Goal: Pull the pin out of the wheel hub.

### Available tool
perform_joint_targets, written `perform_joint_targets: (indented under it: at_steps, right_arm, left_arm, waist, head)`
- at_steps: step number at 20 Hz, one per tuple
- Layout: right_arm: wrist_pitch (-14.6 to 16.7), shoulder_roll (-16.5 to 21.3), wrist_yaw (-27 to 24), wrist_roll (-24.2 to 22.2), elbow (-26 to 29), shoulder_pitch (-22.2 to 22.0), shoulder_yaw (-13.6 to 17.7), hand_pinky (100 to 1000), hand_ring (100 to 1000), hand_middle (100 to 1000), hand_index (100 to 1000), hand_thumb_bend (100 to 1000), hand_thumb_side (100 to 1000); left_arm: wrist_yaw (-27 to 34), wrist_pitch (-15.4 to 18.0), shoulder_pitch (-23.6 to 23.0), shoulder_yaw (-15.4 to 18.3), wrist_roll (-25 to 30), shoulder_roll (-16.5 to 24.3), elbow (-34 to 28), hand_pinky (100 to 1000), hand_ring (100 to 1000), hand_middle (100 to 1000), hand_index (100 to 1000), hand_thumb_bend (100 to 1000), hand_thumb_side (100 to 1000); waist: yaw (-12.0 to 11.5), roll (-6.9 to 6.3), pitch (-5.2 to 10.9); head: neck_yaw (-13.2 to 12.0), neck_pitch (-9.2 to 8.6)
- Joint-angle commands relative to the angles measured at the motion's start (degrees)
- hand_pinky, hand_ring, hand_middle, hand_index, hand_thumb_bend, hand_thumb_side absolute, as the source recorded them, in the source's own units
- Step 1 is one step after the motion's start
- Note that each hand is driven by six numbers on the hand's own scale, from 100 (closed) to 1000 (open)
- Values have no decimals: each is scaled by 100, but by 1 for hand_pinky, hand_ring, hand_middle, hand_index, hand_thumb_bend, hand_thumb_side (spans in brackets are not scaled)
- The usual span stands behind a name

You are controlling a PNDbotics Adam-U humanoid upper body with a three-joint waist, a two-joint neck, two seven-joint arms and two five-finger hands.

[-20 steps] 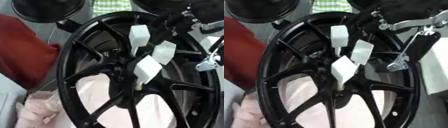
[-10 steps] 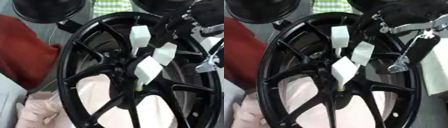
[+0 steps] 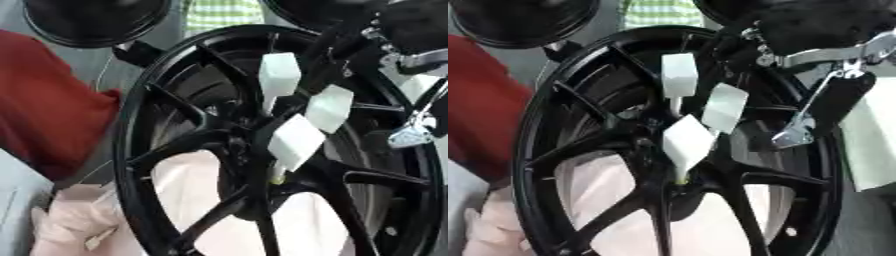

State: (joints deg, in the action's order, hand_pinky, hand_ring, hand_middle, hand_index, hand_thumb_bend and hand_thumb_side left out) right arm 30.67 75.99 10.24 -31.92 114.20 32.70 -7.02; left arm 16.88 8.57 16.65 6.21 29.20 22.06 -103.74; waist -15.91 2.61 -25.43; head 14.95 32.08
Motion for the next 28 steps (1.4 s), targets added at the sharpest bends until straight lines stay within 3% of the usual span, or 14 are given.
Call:
perform_joint_targets:
  at_steps: [1,15,28]
  right_arm:
    - [11,239,133,114,39,8,117,936,931,782,848,390,573]
    - [30,254,562,732,39,-134,118,933,917,762,822,377,620]
    - [-33,269,712,928,39,-277,144,936,923,758,819,355,615]
  left_arm:
    - [-35,17,22,36,26,62,-101,553,561,484,711,100,799]
    - [-91,11,28,13,74,61,-107,552,558,483,712,100,810]
    - [-141,23,38,10,100,69,-121,552,557,483,712,100,819]
  waist:
    - [-3,9,31]
    - [-30,27,-16]
    - [-52,29,-90]
  head:
    - [25,-87]
    - [78,-174]
    - [149,-263]
